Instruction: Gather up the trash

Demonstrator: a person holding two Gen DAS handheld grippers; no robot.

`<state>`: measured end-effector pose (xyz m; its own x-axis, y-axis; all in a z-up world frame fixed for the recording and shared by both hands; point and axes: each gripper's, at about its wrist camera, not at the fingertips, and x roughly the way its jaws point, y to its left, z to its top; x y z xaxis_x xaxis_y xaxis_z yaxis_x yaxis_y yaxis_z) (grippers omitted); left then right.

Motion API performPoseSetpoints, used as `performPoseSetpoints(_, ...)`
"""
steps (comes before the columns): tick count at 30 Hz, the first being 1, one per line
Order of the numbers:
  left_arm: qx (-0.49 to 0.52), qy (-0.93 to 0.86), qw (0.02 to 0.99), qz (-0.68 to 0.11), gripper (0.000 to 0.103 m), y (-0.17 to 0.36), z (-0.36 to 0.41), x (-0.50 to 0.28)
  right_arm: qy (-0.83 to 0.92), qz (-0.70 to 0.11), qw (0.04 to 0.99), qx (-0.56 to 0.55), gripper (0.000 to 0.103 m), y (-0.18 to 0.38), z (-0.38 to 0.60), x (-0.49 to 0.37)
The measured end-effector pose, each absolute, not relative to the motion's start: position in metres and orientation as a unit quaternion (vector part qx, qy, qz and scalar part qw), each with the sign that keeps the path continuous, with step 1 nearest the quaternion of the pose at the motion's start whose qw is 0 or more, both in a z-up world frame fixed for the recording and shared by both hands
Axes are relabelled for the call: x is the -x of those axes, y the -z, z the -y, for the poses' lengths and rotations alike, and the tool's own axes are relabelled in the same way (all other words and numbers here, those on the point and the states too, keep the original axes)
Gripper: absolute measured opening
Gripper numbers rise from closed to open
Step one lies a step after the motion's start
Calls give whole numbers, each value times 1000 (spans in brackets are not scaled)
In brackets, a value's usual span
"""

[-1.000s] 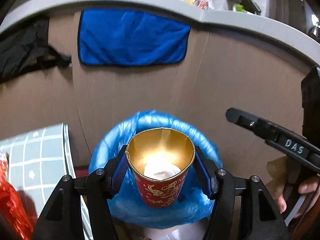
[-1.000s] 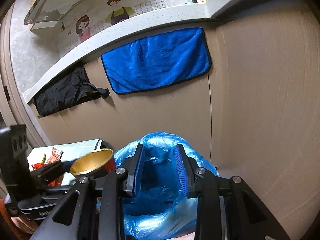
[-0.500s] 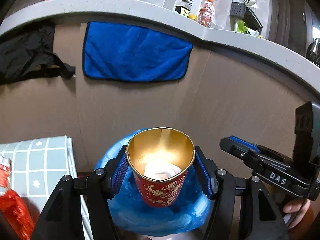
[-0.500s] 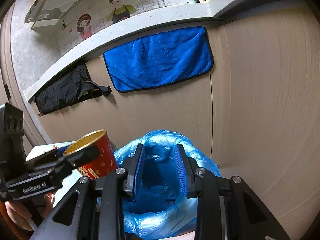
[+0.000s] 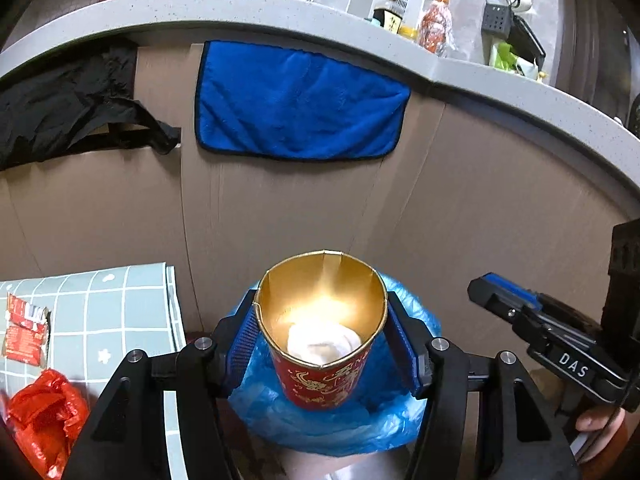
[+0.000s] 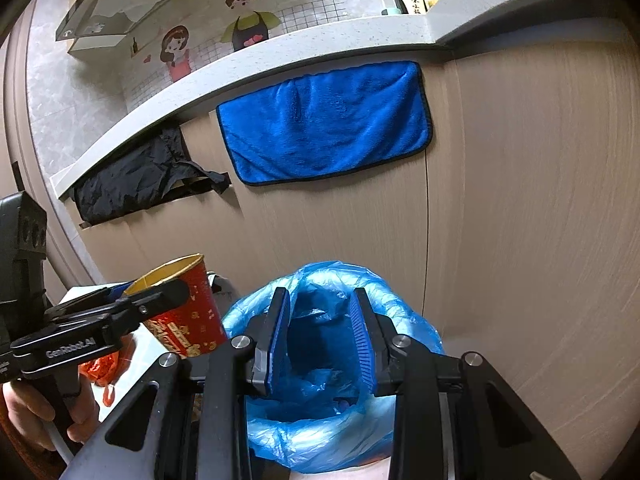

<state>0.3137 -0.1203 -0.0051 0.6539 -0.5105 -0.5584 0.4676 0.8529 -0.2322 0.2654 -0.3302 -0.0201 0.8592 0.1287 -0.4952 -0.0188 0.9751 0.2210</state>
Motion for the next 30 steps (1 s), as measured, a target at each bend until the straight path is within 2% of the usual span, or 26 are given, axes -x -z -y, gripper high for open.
performPoseSetpoints(6,22,265,916,-302,57,-7,96,-290,-68,-258,958,-109,30,7,317,-255)
performPoseSetpoints(14,-115,179,949,-231,55,-20,-8,-195,-180,-265,945,-61,30,-21,254,-243)
performPoseSetpoints(18,-194,106,955,-199,54,-8,-56,-155,-234,-284,930,-19,30,-13,199,-242)
performPoseSetpoints(21,-230,66,948,-211,54,11,-81,-141,-272,-309,911,-7,30,1,155,-239)
performPoseSetpoints(25,-195,76,943,-259,54,35,-109,-128,-334,-339,879,-15,30,10,108,-236)
performPoseSetpoints(30,-165,100,943,-269,54,54,-118,-107,-418,-363,832,34,27,6,44,-216)
